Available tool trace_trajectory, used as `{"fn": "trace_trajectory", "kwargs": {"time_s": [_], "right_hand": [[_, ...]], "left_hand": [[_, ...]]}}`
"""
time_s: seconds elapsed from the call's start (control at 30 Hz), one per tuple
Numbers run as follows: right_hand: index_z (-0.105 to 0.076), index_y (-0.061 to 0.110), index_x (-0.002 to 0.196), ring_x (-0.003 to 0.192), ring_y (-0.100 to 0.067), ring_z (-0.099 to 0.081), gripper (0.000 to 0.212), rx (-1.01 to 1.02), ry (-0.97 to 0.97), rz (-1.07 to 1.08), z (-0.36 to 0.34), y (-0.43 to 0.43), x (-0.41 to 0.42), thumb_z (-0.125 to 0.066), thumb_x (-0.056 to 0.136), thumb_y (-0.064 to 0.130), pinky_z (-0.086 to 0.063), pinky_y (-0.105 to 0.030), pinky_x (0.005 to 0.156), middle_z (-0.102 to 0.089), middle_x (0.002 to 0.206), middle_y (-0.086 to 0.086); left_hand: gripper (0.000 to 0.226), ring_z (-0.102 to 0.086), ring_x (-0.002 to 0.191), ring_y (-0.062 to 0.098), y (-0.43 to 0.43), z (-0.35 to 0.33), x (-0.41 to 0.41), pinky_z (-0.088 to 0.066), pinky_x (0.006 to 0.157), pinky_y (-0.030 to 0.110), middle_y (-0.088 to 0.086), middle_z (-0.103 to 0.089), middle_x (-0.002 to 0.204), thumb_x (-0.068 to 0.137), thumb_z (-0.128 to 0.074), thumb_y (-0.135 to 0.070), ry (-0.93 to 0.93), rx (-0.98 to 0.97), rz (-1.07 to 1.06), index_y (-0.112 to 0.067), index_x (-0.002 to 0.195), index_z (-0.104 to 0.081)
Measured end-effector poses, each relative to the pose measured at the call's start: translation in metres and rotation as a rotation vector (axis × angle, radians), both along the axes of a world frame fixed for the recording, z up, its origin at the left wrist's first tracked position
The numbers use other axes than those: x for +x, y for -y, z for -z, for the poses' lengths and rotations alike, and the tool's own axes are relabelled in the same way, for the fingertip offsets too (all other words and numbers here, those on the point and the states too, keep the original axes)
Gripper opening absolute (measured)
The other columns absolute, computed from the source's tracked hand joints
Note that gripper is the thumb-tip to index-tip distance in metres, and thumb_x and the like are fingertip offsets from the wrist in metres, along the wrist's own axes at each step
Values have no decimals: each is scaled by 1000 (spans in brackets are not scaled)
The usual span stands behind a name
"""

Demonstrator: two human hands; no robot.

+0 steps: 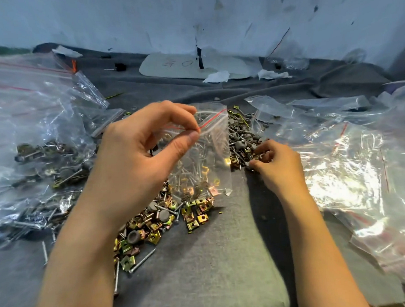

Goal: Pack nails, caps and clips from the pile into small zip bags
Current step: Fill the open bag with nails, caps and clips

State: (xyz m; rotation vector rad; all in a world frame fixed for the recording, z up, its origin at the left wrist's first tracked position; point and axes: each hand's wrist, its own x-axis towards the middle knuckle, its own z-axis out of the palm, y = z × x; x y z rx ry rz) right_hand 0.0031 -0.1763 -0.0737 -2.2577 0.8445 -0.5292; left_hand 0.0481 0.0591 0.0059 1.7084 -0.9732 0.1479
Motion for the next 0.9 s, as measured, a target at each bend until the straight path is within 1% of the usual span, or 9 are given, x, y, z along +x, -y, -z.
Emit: {"fn": "trace_trajectory", "kwargs": {"time_s": [0.13,0.27,0.33,0.43,0.53,0.57,0.67,0.8,0.9], "right_hand": [[-66,25,87,62,-7,-46,19,-18,25,-70,-1,2,-2,-76,77,13,-32,-23,53,-49,69,6],[-63,29,80,73,-17,-50,23,-70,-86,-135,-1,0,-3,-76,75,10,-33,-26,62,-51,76,5],[-65,28,82,75,-18,-50,22,-84,-121,-104,0,0,-3,-75,76,10,-33,-27,62,-47,71,10],[-63,30,81,77,-20,-51,19,-87,-129,-64,3,-1,-1,-73,80,14,-34,-28,62,-46,69,10],[-68,26,89,84,-21,-55,5,-89,-101,-48,2,-3,1,-67,88,22,-39,-29,69,-56,81,3],[-70,22,93,84,-20,-55,7,-92,-76,-47,1,-3,1,-64,90,22,-38,-28,70,-58,83,2],[-71,17,90,72,-11,-54,7,14,119,-73,-9,-3,-2,-64,90,19,-38,-24,63,-65,81,1],[-71,23,81,59,-3,-51,8,336,580,-275,-51,-17,-25,-70,84,16,-41,-17,57,-67,71,9],[-73,23,82,59,-6,-52,3,308,792,-423,-84,-37,-45,-73,79,23,-43,-18,57,-69,74,5]], "left_hand": [[6,-63,113,7,0,1,1,-52,97,31,-8,-69,113,85,-65,-21,-10,-16,8,-23,90,-66],[5,-63,113,8,0,1,2,-51,98,31,-8,-69,113,85,-66,-21,-10,-21,17,-23,90,-66],[5,-63,113,8,0,1,2,-51,98,31,-8,-69,113,85,-66,-20,-12,-27,20,-22,90,-66],[5,-63,113,9,-1,0,1,-51,98,31,-8,-69,112,85,-66,-19,-14,-33,28,-21,89,-66],[5,-63,113,8,-1,0,1,-51,97,30,-8,-69,112,85,-65,-20,-14,-25,32,-22,90,-65],[6,-63,113,6,-1,0,1,-51,97,28,-8,-69,112,85,-65,-20,-12,-20,32,-22,90,-65],[7,-63,111,4,0,0,1,-51,95,26,-10,-69,112,84,-66,-20,-12,-7,35,-23,90,-66],[8,-62,115,8,3,0,-2,-50,98,33,-9,-68,115,84,-69,-24,-2,-11,68,-28,90,-65],[8,-61,118,13,8,0,-7,-48,101,39,-5,-67,117,84,-63,-28,26,1,146,-24,91,-65]]}}
